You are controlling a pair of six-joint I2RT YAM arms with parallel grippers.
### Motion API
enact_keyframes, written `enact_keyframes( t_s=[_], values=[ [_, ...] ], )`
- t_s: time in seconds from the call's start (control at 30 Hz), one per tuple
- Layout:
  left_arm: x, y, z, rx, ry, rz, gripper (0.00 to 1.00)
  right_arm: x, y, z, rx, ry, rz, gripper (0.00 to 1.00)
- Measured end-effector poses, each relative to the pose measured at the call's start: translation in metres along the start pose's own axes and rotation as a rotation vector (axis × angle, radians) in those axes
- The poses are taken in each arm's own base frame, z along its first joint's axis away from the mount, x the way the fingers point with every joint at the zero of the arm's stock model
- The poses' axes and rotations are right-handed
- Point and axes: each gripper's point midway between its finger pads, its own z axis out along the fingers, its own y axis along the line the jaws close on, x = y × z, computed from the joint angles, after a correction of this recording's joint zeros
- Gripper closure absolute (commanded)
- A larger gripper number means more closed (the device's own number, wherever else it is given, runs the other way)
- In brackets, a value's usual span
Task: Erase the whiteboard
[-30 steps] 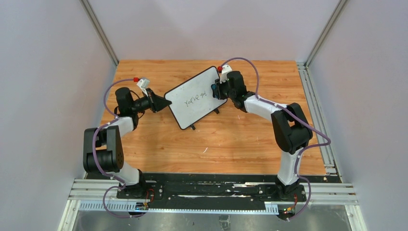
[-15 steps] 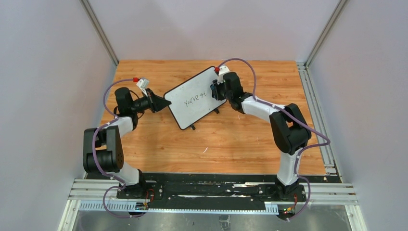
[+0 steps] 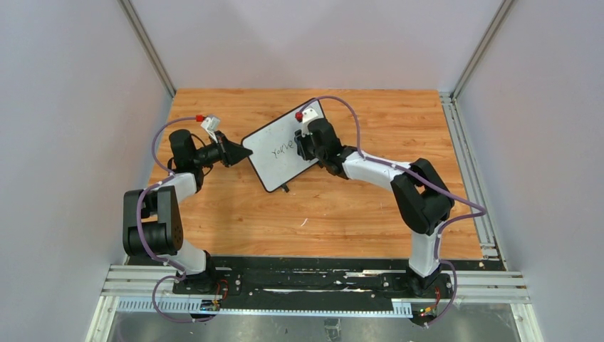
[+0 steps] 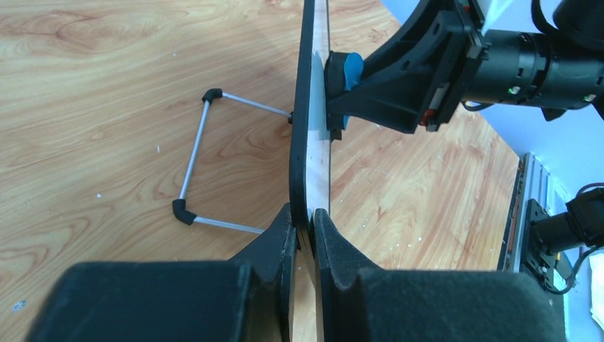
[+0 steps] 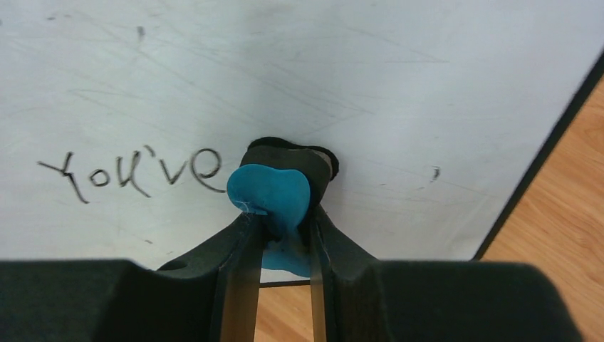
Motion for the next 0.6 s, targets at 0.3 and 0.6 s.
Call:
enact_keyframes(
  t_s=[0.3, 0.6],
  values=[
    [0.001, 0.0, 0.0, -0.001, 0.002, 0.002, 1.0, 0.003, 0.055, -0.01, -0.119, 0.011, -0.043, 0.99],
    [0.001, 0.0, 0.0, 0.0, 0.003, 0.001, 1.0, 0.006, 0.028, -0.007, -0.089, 0.028, -0.038, 1.0]
  ],
)
